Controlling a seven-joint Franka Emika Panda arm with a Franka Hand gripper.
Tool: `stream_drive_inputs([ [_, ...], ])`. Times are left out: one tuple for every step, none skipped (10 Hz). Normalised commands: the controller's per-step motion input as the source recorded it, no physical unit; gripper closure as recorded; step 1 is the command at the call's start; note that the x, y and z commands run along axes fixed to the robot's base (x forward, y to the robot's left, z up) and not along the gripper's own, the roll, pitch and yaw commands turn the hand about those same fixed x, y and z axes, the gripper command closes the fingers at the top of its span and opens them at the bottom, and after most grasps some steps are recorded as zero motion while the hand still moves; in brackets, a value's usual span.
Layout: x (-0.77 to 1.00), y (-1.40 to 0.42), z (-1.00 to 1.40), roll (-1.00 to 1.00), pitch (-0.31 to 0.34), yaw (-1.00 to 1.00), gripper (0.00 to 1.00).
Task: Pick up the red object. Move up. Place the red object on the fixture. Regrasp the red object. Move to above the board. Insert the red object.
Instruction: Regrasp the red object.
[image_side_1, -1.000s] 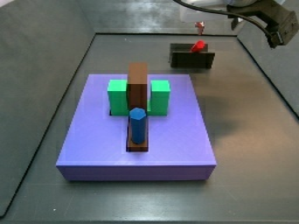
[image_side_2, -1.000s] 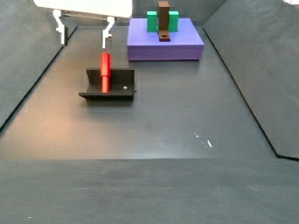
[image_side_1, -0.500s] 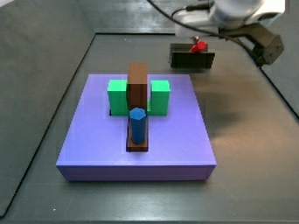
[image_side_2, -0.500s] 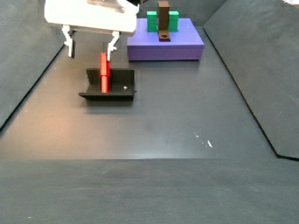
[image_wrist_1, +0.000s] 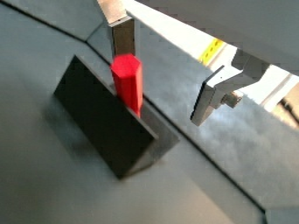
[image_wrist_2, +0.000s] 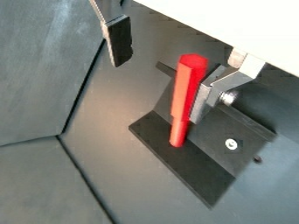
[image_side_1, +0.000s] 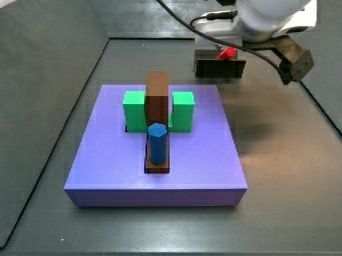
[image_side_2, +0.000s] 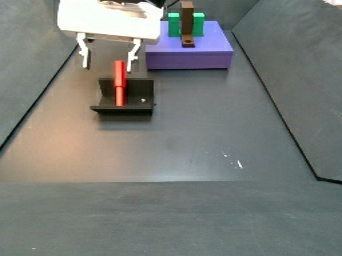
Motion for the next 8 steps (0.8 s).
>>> stream_drive_inputs([
  [0.00, -0.14, 0.00, 0.47, 0.057, 0.29, 0.00],
  [0.00, -0.11, -0.02, 0.31, 0.020, 0.24, 0.00],
  [0.00, -0.06, -0.14, 0.23, 0.000, 0.21, 0.00],
  [0.00, -0.04, -0.22, 0.16, 0.000, 0.21, 0.00],
  [0.00, -0.05, -0.29, 0.17, 0.000, 0.19, 0.00],
  [0.00, -0.06, -0.28, 0.20, 0.000, 0.15, 0.00],
  [0.00, -0.05, -0.19, 0.22, 0.000, 0.11, 0.00],
  [0.00, -0.03, -0.08, 0.21, 0.020, 0.07, 0.00],
])
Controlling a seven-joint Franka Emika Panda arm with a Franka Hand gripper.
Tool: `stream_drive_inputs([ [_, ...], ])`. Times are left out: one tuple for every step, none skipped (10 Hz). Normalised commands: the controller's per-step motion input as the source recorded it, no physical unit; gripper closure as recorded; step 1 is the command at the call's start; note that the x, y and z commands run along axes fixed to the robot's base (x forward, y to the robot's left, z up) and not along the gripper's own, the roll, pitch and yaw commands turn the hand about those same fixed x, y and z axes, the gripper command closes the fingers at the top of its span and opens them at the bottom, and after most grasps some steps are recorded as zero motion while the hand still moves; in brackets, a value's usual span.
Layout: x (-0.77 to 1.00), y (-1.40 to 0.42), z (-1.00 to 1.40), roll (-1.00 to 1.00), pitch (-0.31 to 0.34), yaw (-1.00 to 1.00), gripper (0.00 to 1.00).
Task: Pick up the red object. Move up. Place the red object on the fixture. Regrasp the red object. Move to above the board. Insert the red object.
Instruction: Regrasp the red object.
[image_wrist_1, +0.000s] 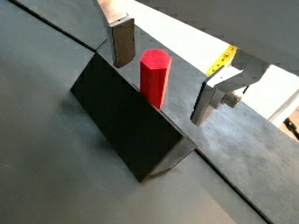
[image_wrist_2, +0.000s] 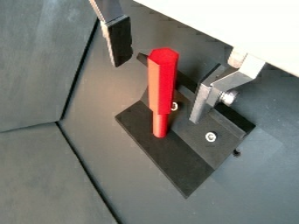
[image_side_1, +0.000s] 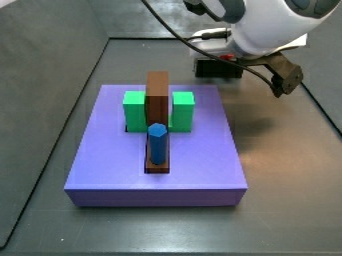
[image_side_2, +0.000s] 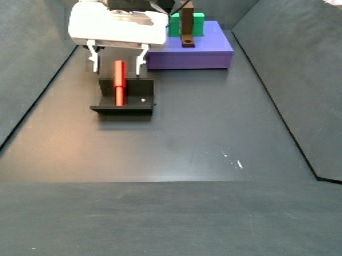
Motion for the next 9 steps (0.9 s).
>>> stream_drive_inputs([
  [0.00, -0.04, 0.00, 0.15, 0.026, 0.05, 0.00],
  [0.00, -0.06, -0.04, 0.20, 0.000, 0.01, 0.00],
  [0.00, -0.06, -0.03, 0.22, 0.006, 0.00, 0.00],
  [0.00, -0.01, 0.00, 0.23, 0.029, 0.00, 0.00],
  [0.00, 0.00, 0.00, 0.01, 0.000, 0.00, 0.00],
  [0.00, 0.00, 0.00, 0.00, 0.000, 0.00, 0.00],
  [0.00, 0.00, 0.00, 0.00, 0.000, 0.00, 1.00],
  [0.00, 0.00, 0.00, 0.00, 0.000, 0.00, 1.00],
  [0.00, 0.00, 0.00, 0.00, 0.000, 0.00, 1.00],
])
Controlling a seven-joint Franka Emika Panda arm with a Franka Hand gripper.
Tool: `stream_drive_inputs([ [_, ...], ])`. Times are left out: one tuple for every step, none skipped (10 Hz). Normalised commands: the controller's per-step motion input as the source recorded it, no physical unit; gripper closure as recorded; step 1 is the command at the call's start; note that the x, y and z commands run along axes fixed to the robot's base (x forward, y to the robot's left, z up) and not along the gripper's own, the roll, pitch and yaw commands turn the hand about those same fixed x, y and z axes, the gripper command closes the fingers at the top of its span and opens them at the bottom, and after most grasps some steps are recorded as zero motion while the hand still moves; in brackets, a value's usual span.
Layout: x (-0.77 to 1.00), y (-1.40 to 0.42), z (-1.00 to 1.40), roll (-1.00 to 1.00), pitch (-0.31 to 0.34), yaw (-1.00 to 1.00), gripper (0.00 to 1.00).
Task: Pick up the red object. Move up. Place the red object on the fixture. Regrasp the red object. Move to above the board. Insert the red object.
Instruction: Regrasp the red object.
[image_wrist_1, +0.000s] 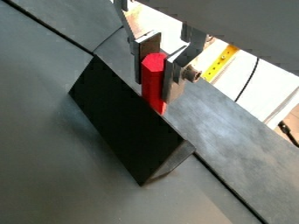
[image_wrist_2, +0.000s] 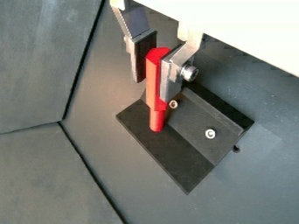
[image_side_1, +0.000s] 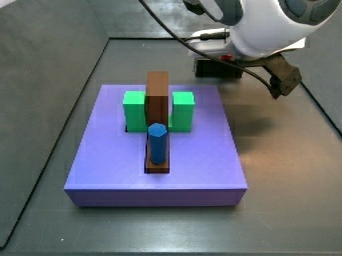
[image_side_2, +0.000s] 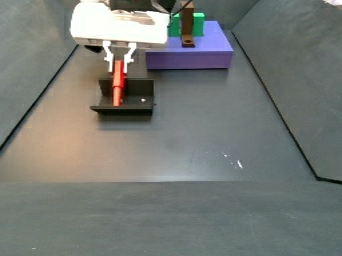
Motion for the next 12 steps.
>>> stream_drive_inputs([
  [0.00, 0.00, 0.00, 0.00, 0.000, 0.00, 1.00],
  [0.00, 0.00, 0.00, 0.00, 0.000, 0.00, 1.00],
  [0.00, 0.00, 0.00, 0.00, 0.000, 0.00, 1.00],
  [0.00, 0.00, 0.00, 0.00, 0.000, 0.00, 1.00],
  [0.00, 0.00, 0.00, 0.00, 0.000, 0.00, 1.00],
  [0.00, 0.00, 0.00, 0.00, 0.000, 0.00, 1.00],
  [0.00, 0.00, 0.00, 0.00, 0.000, 0.00, 1.00],
  [0.00, 0.00, 0.00, 0.00, 0.000, 0.00, 1.00],
  [0.00, 0.00, 0.00, 0.00, 0.000, 0.00, 1.00],
  [0.00, 0.00, 0.00, 0.00, 0.000, 0.00, 1.00],
  [0.00, 0.00, 0.00, 0.00, 0.000, 0.00, 1.00],
  [0.00, 0.00, 0.00, 0.00, 0.000, 0.00, 1.00],
])
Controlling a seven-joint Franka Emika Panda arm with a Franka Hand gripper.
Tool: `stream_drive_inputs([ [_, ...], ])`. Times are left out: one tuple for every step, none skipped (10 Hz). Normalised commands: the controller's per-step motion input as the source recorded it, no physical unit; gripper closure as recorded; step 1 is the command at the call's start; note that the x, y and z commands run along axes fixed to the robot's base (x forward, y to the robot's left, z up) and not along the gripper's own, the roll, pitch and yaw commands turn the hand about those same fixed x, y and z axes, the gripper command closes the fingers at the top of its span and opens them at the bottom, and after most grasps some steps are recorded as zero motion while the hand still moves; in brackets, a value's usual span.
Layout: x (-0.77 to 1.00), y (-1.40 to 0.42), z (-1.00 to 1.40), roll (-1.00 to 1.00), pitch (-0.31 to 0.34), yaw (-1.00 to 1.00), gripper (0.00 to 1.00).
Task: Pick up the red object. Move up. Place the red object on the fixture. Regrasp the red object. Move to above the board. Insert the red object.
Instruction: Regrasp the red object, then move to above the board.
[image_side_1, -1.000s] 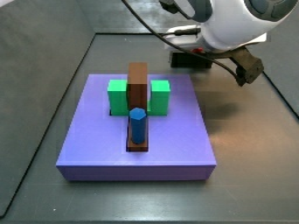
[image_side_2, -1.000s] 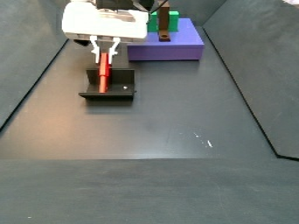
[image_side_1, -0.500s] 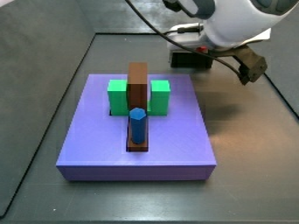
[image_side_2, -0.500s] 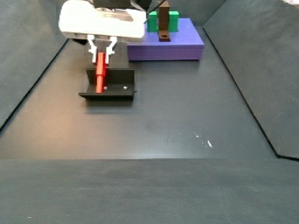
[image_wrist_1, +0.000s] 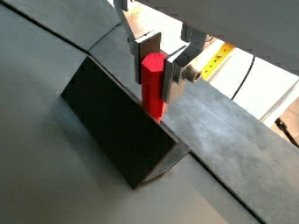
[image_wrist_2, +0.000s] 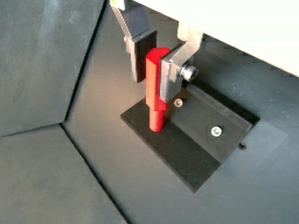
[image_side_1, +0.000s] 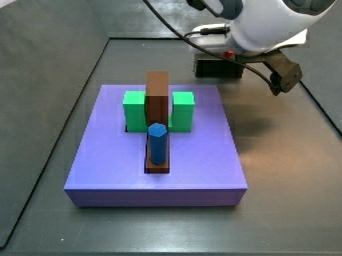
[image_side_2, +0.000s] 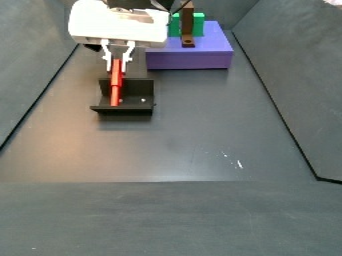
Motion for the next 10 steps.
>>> stream_drive_inputs([
  [0.00, 0.00, 0.00, 0.00, 0.000, 0.00, 1.00],
  [0.00, 0.00, 1.40, 0.00, 0.000, 0.00, 1.00],
  [0.02, 0.01, 1.40, 0.01, 0.000, 0.05, 1.00],
  [-0.02, 0.00, 1.40, -0.09, 0.015, 0.04, 1.00],
  [0.01, 0.00, 1.40, -0.03, 0.019, 0.02, 1.00],
  [0.02, -0.02, 1.40, -0.01, 0.046, 0.02, 1.00],
  [0.02, -0.01, 1.40, -0.02, 0.041, 0.02, 1.00],
  [0.03, -0.02, 1.40, -0.02, 0.041, 0.02, 1.00],
  [0.03, -0.03, 0.75, -0.01, 0.056, 0.03, 1.00],
  [0.04, -0.02, 0.26, 0.00, 0.067, 0.03, 1.00],
])
